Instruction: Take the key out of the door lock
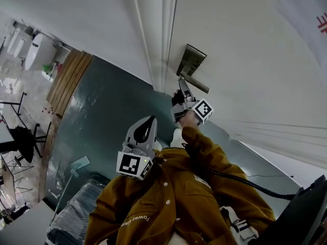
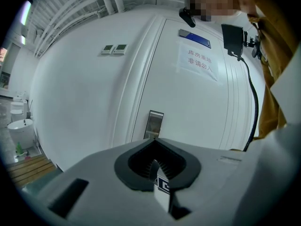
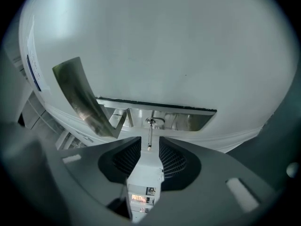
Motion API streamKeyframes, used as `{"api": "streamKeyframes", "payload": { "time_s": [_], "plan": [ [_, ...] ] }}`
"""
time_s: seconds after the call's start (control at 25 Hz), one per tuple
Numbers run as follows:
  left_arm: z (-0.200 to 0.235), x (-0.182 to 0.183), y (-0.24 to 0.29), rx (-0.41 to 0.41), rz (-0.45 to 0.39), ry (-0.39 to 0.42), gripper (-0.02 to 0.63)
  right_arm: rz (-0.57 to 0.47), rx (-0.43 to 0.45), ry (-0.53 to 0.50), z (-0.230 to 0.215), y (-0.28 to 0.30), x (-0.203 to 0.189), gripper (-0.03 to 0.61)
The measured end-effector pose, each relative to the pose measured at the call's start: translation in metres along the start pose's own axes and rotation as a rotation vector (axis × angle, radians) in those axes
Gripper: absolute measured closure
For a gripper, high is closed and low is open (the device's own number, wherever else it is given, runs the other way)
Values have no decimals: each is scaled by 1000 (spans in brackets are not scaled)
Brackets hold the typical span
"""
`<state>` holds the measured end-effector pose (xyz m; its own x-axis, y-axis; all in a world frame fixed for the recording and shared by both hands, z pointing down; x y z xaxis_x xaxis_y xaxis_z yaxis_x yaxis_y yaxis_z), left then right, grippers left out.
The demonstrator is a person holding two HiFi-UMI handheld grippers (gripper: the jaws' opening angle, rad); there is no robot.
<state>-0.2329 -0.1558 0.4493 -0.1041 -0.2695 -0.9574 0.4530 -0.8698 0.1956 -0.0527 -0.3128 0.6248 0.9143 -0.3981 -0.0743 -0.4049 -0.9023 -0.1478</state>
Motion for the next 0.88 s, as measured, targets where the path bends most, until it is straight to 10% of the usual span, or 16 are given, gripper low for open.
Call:
{"api": "streamKeyframes", "payload": {
  "time_s": [0.24, 0.88],
  "plan": [
    [3, 3, -3, 3, 0, 5, 614, -29, 38, 21, 2, 11, 2, 548],
    [4, 5, 0, 2, -1, 11, 614, 13, 60, 82, 5, -9, -31, 551]
  ]
}}
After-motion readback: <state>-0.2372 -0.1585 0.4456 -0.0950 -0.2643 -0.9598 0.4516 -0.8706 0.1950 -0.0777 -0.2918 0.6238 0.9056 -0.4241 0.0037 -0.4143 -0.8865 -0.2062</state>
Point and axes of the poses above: the fingertips, and each gripper's own axes: y forward along the fingers, z to its left, x out of its top, the point moved 7 cm from there along -y, backward along the fingers, and after that the axes turned 6 degrees about x, right-handed, at the moved point
